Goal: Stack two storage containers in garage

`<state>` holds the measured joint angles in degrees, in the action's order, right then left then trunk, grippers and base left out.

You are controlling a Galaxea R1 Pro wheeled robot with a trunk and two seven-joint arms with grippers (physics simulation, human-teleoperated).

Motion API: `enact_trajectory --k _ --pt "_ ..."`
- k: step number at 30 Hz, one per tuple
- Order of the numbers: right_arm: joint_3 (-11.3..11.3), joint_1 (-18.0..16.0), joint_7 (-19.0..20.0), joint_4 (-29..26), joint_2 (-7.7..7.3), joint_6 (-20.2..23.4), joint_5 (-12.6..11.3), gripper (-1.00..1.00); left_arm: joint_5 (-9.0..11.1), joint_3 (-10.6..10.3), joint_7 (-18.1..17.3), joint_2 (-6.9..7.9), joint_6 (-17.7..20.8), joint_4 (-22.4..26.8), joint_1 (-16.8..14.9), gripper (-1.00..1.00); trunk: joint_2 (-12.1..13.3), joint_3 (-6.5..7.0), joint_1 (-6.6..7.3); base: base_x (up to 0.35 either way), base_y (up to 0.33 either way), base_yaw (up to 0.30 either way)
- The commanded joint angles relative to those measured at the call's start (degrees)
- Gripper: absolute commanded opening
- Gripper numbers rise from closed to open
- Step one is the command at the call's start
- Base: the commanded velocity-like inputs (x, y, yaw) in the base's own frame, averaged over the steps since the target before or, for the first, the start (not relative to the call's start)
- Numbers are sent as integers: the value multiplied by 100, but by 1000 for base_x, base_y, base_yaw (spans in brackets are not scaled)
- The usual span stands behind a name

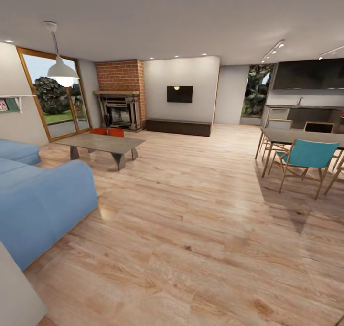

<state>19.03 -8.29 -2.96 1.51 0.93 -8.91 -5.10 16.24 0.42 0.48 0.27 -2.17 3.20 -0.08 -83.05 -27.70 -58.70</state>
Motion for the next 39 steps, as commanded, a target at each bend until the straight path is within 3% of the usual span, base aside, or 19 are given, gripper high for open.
enact_trajectory --k 1,39 --pt "48 -6 -12 16 4 -32 -53 100 19 2 5 0 -11 3 -1 100 -2 -5 -3 323 0 0" --pt "48 -6 -12 16 4 -32 -54 100 28 2 6 0 19 -4 -1 100 -2 -5 -3 324 0 0"
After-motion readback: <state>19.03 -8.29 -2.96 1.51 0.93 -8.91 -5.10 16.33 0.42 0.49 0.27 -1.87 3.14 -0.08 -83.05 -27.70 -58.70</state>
